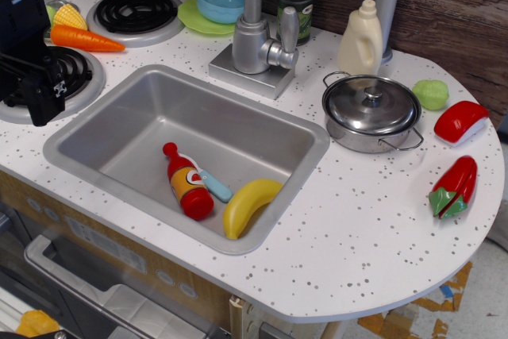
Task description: Take lid off pot or pan
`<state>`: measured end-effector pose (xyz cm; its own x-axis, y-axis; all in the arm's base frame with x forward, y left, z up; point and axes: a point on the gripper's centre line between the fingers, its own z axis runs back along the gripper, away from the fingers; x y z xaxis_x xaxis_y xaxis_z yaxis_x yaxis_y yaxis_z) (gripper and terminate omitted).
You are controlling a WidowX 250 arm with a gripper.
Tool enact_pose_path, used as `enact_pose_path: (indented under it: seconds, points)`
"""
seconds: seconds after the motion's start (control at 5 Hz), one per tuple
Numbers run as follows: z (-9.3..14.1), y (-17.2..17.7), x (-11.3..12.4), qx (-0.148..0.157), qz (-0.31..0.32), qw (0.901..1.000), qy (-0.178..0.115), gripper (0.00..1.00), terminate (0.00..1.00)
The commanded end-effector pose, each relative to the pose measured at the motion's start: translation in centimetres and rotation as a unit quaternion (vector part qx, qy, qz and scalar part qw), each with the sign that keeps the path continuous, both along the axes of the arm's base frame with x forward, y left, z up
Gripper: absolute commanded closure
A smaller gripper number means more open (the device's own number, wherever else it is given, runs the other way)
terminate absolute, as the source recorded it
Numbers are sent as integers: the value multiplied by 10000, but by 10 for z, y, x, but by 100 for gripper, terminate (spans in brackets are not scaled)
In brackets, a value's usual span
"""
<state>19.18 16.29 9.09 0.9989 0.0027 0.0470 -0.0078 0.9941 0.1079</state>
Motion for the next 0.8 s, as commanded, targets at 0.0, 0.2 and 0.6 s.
enact_pose_path:
  seconds: [0.0, 0.2, 0.6]
  points:
    - [0, 0, 0, 0, 0, 10000, 0, 0, 0]
    - [10, -33, 33, -216, 289, 9992, 171, 0, 0]
    - [48, -103, 76, -386, 693, 9967, -189, 0, 0]
